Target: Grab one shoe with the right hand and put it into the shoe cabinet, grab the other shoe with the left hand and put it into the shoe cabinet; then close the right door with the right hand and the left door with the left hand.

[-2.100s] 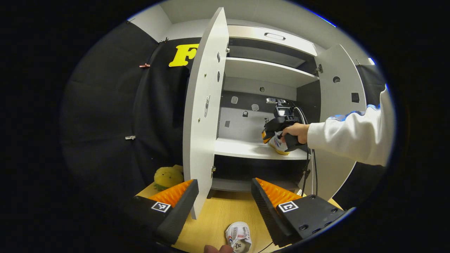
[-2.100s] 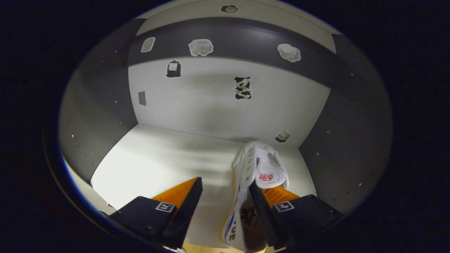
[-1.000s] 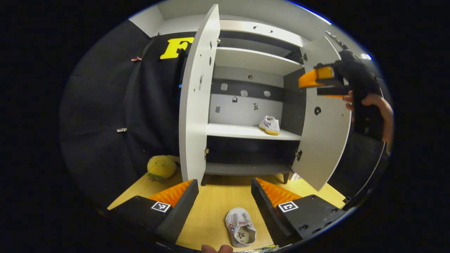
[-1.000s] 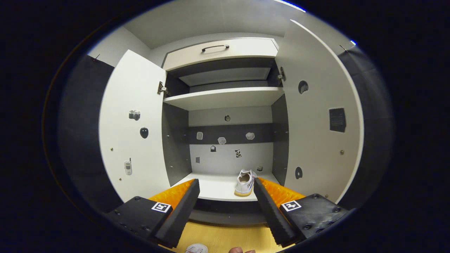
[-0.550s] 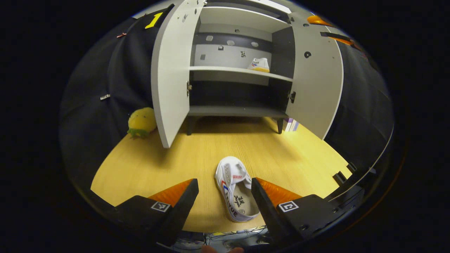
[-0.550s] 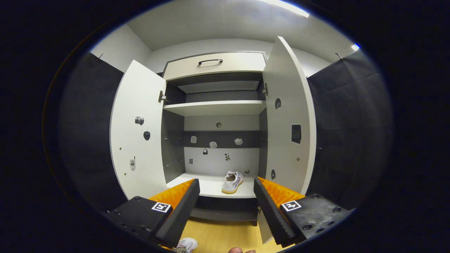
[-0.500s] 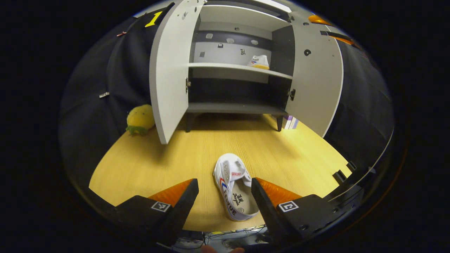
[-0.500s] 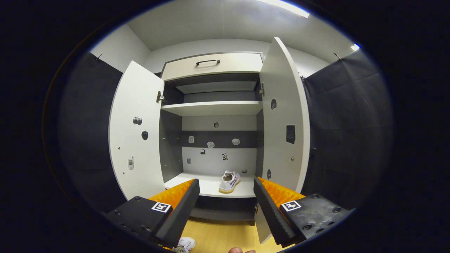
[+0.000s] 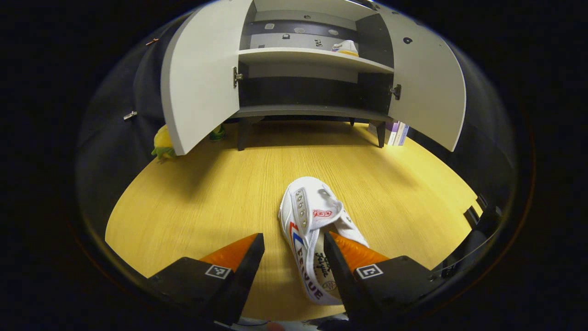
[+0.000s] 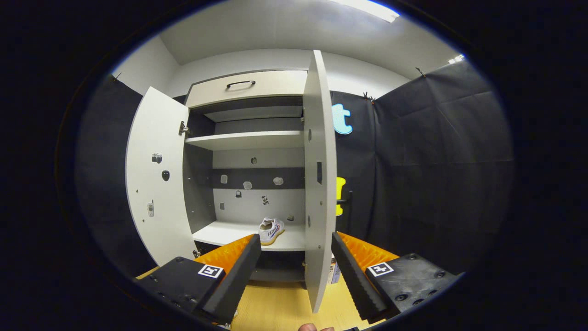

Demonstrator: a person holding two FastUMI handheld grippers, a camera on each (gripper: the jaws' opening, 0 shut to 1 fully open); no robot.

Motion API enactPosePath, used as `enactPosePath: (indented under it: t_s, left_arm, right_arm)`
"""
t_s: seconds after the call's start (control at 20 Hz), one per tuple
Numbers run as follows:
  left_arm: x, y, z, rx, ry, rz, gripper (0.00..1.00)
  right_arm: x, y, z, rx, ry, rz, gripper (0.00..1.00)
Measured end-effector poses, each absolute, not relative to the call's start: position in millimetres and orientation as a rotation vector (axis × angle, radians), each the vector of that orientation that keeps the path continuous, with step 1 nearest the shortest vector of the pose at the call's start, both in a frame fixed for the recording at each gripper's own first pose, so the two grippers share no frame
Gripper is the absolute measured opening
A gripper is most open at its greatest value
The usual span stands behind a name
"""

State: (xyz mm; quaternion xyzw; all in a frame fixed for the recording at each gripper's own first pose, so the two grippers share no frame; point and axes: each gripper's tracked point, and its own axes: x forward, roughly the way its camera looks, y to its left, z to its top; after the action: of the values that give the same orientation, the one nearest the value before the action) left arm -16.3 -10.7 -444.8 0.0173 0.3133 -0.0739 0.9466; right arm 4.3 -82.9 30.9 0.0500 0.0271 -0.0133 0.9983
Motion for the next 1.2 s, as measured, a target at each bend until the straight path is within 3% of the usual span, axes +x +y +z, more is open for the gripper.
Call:
enactPosePath:
  t_s: [0.2, 0.4, 0.55, 0.9, 1.2]
  left_arm:
    - [4.3, -20.3, -456.0, 0.047, 0.620, -0.183, 0.71]
    - [14.7, -10.7, -461.4, 0.039, 0.641, -0.127, 0.43]
    - [11.3, 7.2, -478.3, 0.070, 0.774, -0.066, 0.09]
    - [11.1, 5.8, -448.8, 0.026, 0.827, -0.074, 0.05]
    - [20.2, -11.2, -355.8, -0.036, 0.715, -0.091, 0.05]
  right_arm:
    - [-6.8, -111.7, 31.7, 0.084, 0.058, -0.078, 0.98]
    - [-14.2, -129.4, 28.7, 0.054, 0.066, -0.106, 0.98]
    - [-13.7, -131.6, 20.9, 0.053, 0.080, -0.106, 0.96]
    - [-7.0, -126.9, 11.3, 0.094, 0.092, -0.079, 0.98]
    - [5.3, -136.4, 10.2, 0.133, 0.081, -0.079, 0.98]
